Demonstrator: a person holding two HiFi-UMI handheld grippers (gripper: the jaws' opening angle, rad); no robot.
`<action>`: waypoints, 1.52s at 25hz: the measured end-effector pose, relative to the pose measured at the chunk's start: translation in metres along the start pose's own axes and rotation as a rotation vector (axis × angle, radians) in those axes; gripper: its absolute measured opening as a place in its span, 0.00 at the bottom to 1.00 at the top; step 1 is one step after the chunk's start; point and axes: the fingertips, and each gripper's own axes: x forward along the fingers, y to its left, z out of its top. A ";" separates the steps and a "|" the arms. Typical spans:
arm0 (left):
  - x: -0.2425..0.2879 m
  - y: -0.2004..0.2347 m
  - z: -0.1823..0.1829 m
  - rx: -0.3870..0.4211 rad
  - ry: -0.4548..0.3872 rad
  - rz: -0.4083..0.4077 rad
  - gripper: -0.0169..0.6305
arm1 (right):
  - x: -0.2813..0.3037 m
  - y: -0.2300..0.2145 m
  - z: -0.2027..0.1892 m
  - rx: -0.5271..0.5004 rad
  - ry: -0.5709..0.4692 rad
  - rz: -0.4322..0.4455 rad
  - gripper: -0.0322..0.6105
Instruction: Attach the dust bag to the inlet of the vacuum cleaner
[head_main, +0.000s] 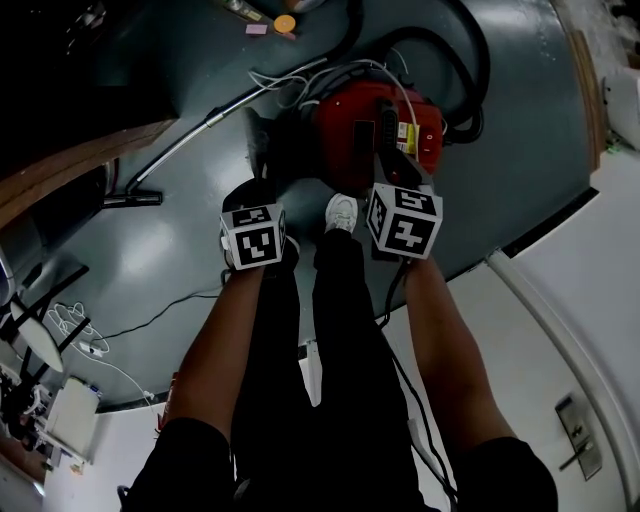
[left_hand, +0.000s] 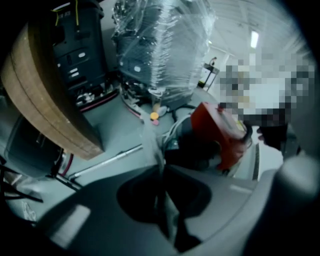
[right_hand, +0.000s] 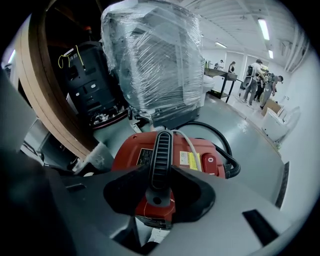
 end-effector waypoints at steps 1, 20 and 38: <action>0.001 0.000 0.000 -0.025 -0.005 -0.004 0.06 | 0.000 0.000 0.000 -0.004 0.005 0.000 0.26; 0.013 -0.013 0.014 -0.143 -0.032 -0.044 0.07 | 0.000 0.001 0.000 -0.016 0.004 0.050 0.26; 0.025 -0.047 0.019 0.147 0.058 -0.236 0.08 | 0.000 0.001 0.000 -0.003 0.028 0.073 0.26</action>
